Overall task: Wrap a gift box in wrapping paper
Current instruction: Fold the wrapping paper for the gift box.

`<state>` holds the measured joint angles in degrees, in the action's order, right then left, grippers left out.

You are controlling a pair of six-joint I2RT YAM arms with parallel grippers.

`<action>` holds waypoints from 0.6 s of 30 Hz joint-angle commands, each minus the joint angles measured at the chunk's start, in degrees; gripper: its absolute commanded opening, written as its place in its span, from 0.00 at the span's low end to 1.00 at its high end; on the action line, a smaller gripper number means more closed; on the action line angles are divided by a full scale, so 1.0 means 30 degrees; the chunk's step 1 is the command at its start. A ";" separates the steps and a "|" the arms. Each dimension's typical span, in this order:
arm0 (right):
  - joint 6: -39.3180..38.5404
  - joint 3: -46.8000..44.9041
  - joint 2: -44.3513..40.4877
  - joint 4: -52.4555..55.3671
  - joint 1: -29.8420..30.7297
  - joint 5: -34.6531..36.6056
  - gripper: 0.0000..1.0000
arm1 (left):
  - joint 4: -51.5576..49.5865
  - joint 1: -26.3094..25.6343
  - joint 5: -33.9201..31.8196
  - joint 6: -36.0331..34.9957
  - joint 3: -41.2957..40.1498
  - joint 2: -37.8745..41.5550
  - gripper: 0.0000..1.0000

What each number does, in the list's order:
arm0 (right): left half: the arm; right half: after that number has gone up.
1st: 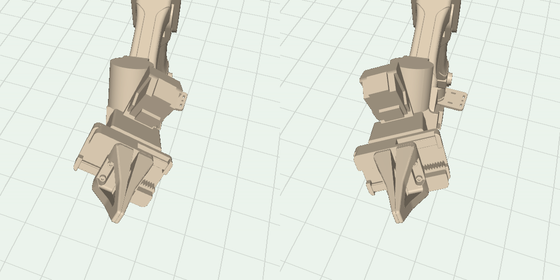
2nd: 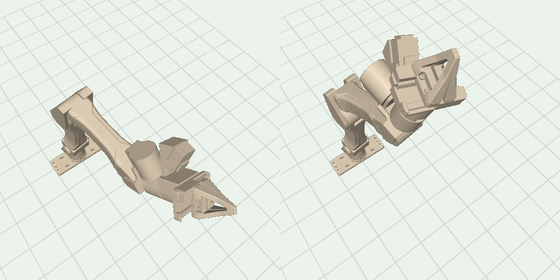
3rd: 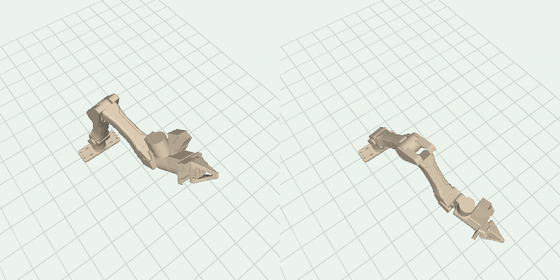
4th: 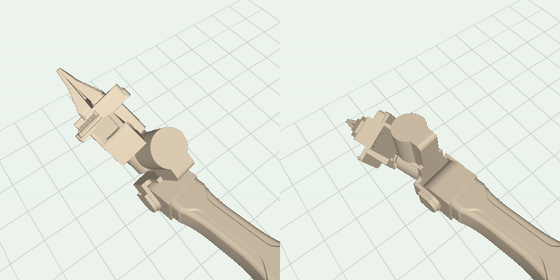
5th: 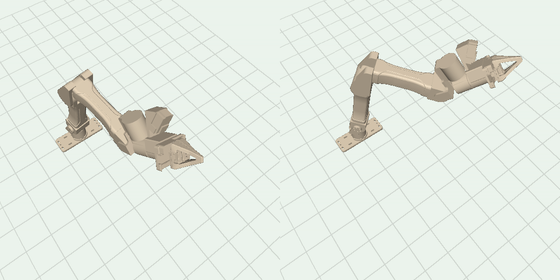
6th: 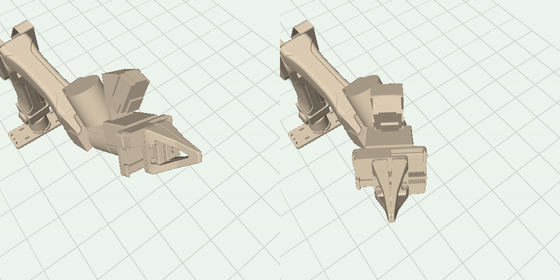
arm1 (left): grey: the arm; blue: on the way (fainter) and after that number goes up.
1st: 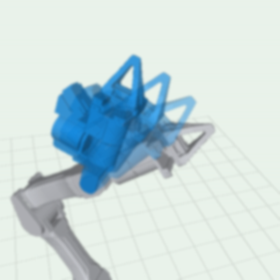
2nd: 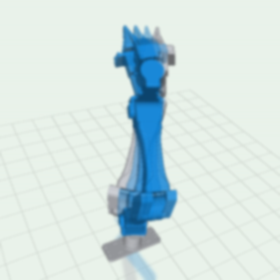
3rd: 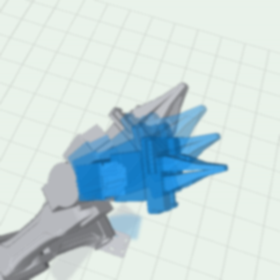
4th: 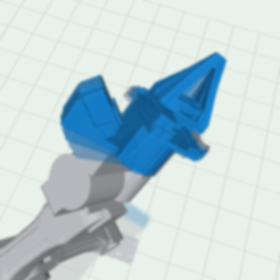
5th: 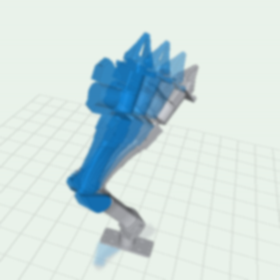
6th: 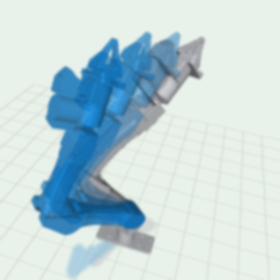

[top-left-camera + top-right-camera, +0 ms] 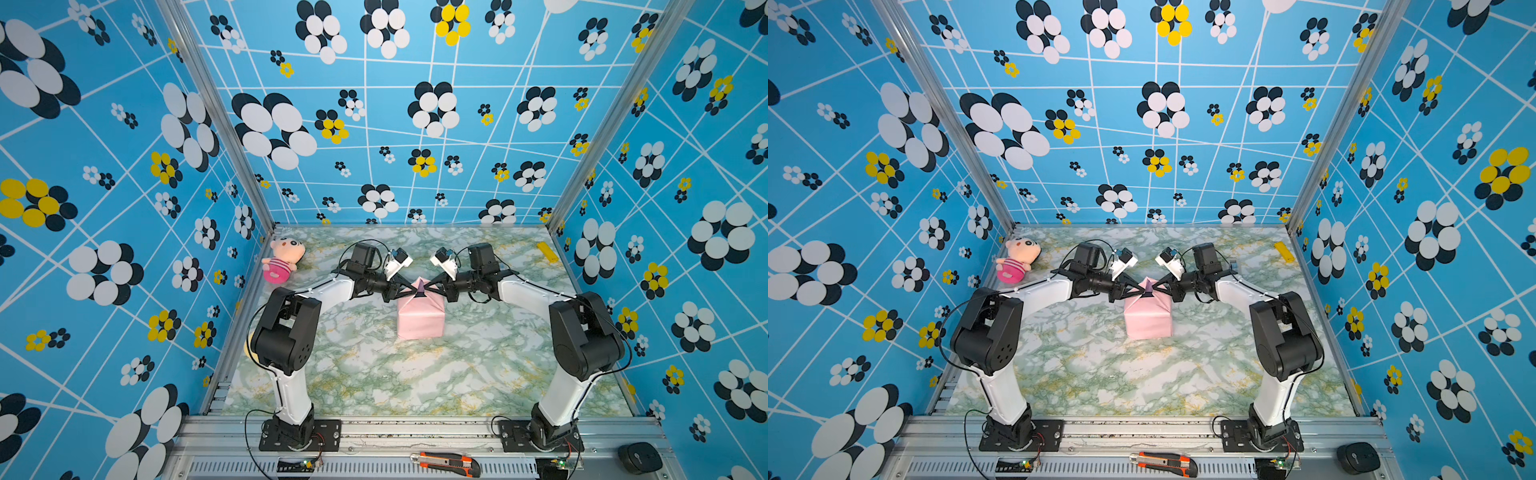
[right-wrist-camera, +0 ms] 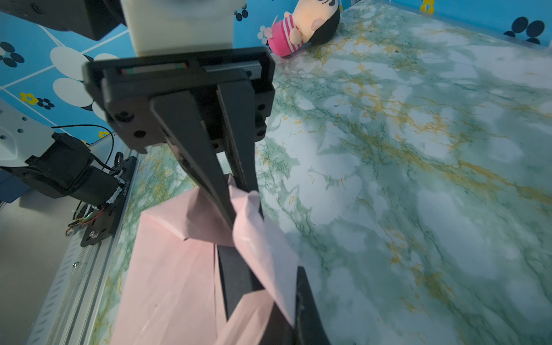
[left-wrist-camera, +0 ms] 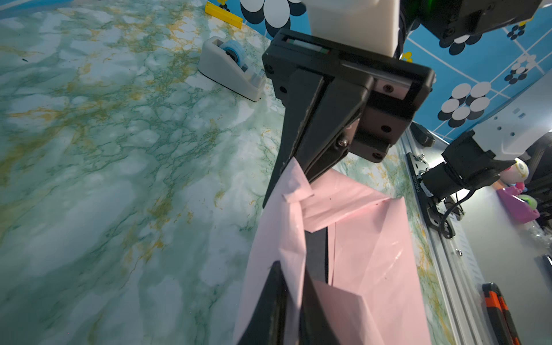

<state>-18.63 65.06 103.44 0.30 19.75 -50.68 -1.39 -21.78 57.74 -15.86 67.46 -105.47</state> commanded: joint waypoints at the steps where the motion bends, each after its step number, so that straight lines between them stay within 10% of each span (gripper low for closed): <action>1: 0.0169 -0.0511 -0.0473 -0.0503 0.0126 0.0187 0.00 | -0.0933 -0.0182 -0.0960 -0.0894 -0.0385 0.1155 0.03; 18: 0.0554 -0.1787 -0.1468 -0.2263 0.0126 -0.1026 0.02 | 0.1386 -0.0650 -0.3267 0.0452 -0.2000 0.3189 0.20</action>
<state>-17.15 60.51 100.73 -5.04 19.86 -51.81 1.80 -23.24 49.08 -14.59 62.48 -97.78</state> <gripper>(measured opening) 0.048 0.194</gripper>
